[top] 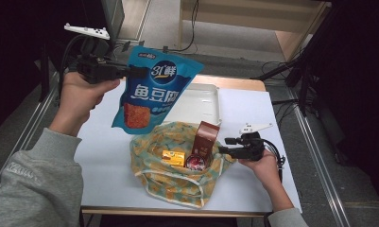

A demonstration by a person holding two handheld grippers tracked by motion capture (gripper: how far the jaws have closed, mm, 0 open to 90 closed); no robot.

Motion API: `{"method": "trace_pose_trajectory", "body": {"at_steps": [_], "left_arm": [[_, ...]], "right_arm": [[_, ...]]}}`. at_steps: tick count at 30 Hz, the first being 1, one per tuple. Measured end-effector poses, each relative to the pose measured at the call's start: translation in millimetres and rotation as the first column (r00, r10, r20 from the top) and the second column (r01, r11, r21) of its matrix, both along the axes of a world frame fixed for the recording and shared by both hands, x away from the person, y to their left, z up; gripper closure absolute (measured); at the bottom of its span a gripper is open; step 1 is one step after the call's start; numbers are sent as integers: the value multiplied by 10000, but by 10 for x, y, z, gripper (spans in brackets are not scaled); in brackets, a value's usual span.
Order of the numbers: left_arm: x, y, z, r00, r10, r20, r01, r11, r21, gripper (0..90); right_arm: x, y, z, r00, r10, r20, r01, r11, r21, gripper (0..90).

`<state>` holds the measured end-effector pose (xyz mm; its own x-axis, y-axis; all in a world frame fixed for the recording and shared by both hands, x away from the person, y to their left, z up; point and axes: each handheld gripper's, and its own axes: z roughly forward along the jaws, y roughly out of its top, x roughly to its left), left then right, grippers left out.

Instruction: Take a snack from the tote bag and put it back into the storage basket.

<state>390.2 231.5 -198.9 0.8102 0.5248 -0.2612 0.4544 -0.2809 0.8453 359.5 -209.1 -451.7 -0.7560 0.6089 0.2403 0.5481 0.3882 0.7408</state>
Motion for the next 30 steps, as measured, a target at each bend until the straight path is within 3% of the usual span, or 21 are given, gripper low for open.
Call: {"method": "trace_pose_trajectory", "body": {"at_steps": [8,14,18,24,30], "left_arm": [[181,125,-28,9981,613,-94,-612,9981,119,896],[390,152,-90,9940,1082,-159,-1074,9932,444,896],[531,139,-133,9930,1159,-208,-1144,9916,596,896],[721,98,-208,9903,1342,-353,-1326,9902,442,896],[880,-4,-295,9907,1334,-253,-1322,9902,441,896]], "right_arm": [[16,14,4,10000,51,-7,-51,10000,3,477],[13,8,10,10000,45,56,-46,10000,12,477],[8,14,13,10000,73,49,-73,10000,20,478],[9,11,9,9999,61,86,-61,10000,-27,477],[-10,1,12,9999,100,46,-100,9999,-62,477]]}}
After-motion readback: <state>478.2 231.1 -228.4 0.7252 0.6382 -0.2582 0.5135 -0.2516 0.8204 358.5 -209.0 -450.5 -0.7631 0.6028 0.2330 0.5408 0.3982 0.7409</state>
